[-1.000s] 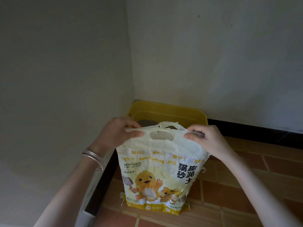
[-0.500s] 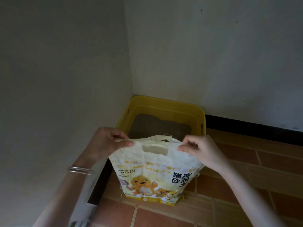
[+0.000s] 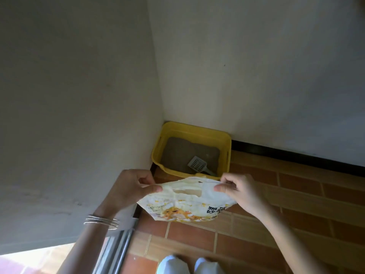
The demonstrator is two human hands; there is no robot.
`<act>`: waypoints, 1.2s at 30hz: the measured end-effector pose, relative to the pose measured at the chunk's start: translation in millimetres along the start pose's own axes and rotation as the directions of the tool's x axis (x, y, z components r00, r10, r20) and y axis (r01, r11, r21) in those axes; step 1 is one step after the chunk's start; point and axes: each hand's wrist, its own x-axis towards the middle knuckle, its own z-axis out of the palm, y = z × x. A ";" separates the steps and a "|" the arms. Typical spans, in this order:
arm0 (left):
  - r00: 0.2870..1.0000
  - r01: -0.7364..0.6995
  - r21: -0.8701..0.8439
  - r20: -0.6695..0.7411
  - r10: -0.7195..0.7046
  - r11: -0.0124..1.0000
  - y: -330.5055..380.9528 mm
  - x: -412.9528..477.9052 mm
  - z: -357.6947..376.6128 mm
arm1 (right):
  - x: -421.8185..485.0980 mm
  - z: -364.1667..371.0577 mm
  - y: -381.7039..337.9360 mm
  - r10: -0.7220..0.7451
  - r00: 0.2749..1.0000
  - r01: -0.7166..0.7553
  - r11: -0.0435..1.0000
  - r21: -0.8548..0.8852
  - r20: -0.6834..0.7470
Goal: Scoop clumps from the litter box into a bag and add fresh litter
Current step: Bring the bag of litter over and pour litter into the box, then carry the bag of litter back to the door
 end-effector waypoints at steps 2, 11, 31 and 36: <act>0.999 -0.033 -0.006 0.000 0.033 0.999 29.9 -15.0 -21.0 | -9.8 -23.8 -33.0 -0.013 1.000 0.012 1.000 -0.028 -0.013; 0.997 -0.068 -0.089 0.043 0.072 0.994 164.9 -74.5 -113.9 | -58.9 -133.4 -178.3 0.047 0.995 -0.050 0.998 -0.041 -0.086; 0.867 -0.379 -0.150 0.289 0.407 0.913 404.3 -125.0 -180.8 | -209.6 -286.6 -335.8 0.119 0.881 -0.187 0.977 -0.106 -0.457; 0.796 -0.463 -0.135 0.372 0.478 0.876 439.6 -119.0 -149.1 | -250.9 -302.5 -338.2 0.142 0.799 -0.253 0.961 -0.112 -0.585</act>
